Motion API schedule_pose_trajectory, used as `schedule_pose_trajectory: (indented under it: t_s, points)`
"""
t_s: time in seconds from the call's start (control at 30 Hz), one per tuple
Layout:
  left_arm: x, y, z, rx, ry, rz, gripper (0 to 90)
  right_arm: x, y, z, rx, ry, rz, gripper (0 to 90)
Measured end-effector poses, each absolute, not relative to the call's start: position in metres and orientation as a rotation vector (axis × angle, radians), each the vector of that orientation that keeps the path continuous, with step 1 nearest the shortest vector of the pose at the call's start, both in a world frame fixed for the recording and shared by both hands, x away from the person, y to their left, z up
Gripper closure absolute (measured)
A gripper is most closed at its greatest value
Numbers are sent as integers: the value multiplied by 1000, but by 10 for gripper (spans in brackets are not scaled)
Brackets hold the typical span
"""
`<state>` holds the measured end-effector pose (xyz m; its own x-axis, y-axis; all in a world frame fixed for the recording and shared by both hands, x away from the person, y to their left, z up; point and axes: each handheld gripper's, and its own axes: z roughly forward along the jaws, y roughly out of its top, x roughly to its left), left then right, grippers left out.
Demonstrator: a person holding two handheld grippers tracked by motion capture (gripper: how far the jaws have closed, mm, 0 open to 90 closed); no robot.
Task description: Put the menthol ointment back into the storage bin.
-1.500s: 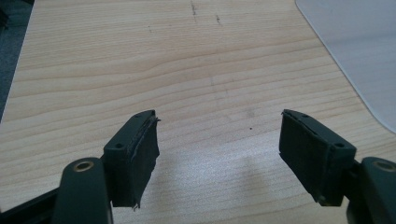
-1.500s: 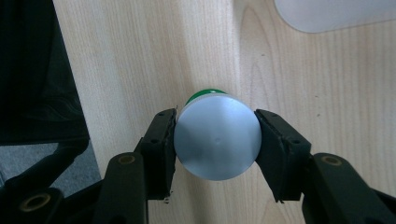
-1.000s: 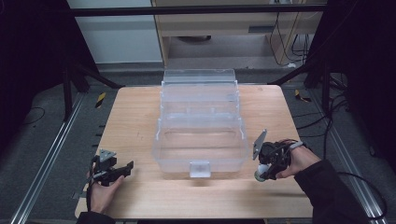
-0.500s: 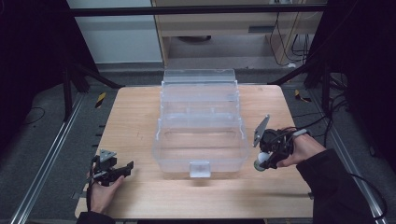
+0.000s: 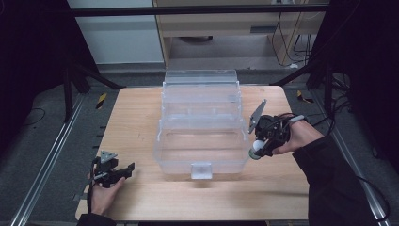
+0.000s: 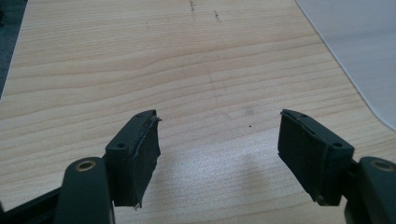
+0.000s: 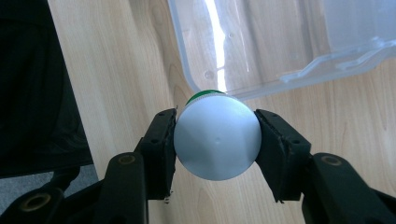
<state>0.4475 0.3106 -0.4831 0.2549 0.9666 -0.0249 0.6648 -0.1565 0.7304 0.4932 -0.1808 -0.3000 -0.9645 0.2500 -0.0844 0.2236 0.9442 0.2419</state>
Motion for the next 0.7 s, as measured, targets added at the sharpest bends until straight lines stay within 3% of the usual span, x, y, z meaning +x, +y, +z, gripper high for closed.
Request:
schedule_pose_trajectory:
  t_s: [0.3,0.7]
  points:
    - [447,310,-482,1899,1478,617,290,506,-166,-296,353,2977,397,505]
    - [447,310,-483,1900,1475,615,292,527,-143,-316,312,3006,391,505]
